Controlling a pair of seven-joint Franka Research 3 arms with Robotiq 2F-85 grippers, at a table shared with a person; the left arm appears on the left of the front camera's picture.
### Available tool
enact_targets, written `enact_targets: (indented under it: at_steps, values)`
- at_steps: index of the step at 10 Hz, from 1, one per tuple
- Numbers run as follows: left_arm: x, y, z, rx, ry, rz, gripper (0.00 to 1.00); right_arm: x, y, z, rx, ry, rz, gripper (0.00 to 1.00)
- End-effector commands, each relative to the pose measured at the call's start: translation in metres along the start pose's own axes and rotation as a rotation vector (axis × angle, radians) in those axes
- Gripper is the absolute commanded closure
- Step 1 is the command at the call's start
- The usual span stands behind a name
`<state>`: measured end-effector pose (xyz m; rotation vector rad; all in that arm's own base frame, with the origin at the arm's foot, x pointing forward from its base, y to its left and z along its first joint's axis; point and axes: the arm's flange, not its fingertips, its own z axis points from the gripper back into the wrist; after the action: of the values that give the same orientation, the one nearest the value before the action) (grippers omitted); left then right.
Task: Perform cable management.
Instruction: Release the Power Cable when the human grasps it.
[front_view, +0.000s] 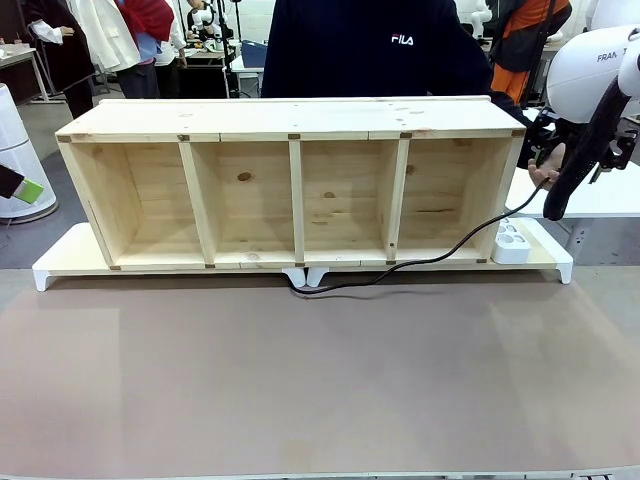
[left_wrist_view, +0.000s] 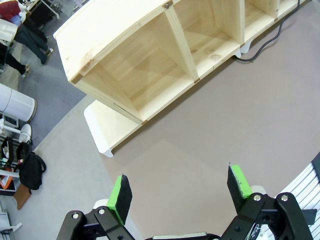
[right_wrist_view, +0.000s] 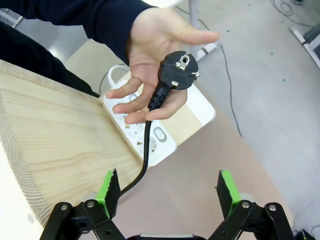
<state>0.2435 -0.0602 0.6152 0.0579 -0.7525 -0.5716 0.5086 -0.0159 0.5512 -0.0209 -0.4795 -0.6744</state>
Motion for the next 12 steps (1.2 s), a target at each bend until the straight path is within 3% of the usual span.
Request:
enact_targets:
  at_steps: [1, 12]
  values:
    - [0.0007, -0.0004, 0.0001, -0.002, -0.005, 0.008, 0.0, -0.0009, 0.0014, 0.0003, 0.001, -0.001, 0.004, 0.0]
    - [0.0007, -0.0004, 0.0001, -0.002, -0.005, 0.008, 0.0, -0.0009, 0.0014, 0.0003, 0.001, -0.001, 0.004, 0.0]
